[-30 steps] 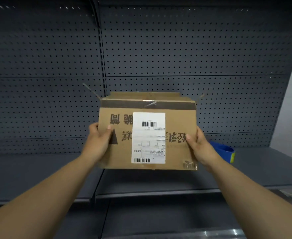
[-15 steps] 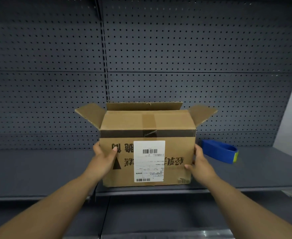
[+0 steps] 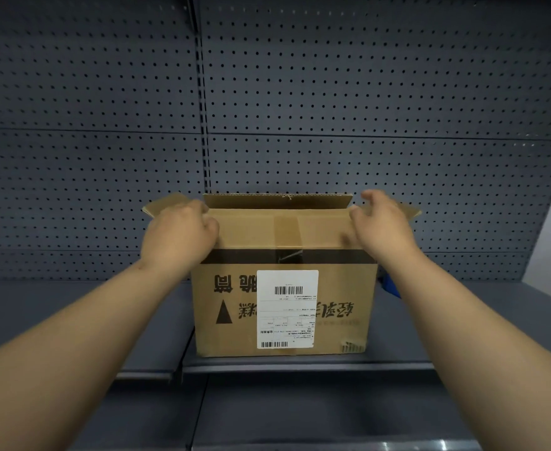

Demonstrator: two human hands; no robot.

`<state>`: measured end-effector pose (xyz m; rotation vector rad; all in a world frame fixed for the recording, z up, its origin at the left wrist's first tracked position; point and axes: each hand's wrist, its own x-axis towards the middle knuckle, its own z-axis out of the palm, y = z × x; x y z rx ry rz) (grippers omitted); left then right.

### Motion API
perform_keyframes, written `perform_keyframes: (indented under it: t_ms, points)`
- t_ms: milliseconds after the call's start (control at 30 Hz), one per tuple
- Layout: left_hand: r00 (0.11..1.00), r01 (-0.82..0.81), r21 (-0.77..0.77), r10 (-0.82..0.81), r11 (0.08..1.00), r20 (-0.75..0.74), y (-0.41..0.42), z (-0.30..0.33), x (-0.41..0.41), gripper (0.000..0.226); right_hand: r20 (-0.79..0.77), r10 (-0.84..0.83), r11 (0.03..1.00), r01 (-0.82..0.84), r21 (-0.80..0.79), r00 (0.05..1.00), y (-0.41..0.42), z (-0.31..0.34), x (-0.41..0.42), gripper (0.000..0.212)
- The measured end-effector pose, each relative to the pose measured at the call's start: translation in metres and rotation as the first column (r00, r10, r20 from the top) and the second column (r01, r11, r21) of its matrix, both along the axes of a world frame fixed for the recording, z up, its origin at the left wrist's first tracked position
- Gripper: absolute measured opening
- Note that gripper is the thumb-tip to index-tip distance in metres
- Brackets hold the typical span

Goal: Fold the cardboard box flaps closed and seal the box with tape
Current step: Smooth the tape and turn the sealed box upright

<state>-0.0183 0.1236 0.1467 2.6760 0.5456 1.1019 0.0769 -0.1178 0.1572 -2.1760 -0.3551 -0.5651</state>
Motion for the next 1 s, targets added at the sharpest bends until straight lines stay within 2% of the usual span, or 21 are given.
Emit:
perform_keyframes:
  t_ms: [133,233,267,333,400,433,533,667,1000]
  points:
    - [0.969,-0.065,-0.185,0.018,0.981,-0.247,0.004,-0.007,0.021,0.048,-0.238,-0.121,0.975,0.070,-0.211,0.964,0.008,-0.004,0.025,0.054]
    - [0.974,-0.058,-0.258,-0.002,0.964,-0.227,0.000,-0.009,0.024,0.050,-0.289,-0.120,0.969,0.048,-0.244,0.950,0.009,-0.009,0.029,0.058]
    - [0.980,-0.036,-0.292,-0.024,0.956,-0.200,-0.001,-0.009,0.023,0.050,-0.276,-0.102,0.979,0.048,-0.196,0.956,0.008,-0.011,0.030,0.058]
    - [0.992,0.030,-0.375,-0.073,0.926,-0.100,-0.001,-0.008,0.024,0.048,-0.247,-0.032,0.999,0.036,0.013,0.969,0.006,-0.016,0.031,0.058]
    - [0.992,0.122,-0.460,-0.114,0.880,0.045,0.001,-0.008,0.025,0.045,-0.184,0.048,0.975,-0.007,0.223,0.982,0.005,-0.021,0.033,0.062]
    - [0.984,0.173,-0.487,-0.136,0.856,0.111,0.005,-0.010,0.026,0.044,-0.143,0.070,0.962,-0.028,0.273,0.987,0.005,-0.024,0.033,0.067]
    - [0.944,0.317,-0.491,-0.221,0.811,0.245,0.014,-0.017,0.029,0.047,-0.059,0.078,0.951,-0.057,0.303,0.995,0.005,-0.032,0.030,0.084]
    - [0.921,0.375,-0.443,-0.271,0.814,0.280,0.015,-0.023,0.024,0.046,0.008,0.087,0.949,-0.086,0.304,0.996,0.004,-0.042,0.025,0.095]
    - [0.935,0.349,-0.425,-0.282,0.835,0.214,0.018,-0.035,0.021,0.050,0.033,0.098,0.952,-0.103,0.289,0.995,0.005,-0.052,0.025,0.097]
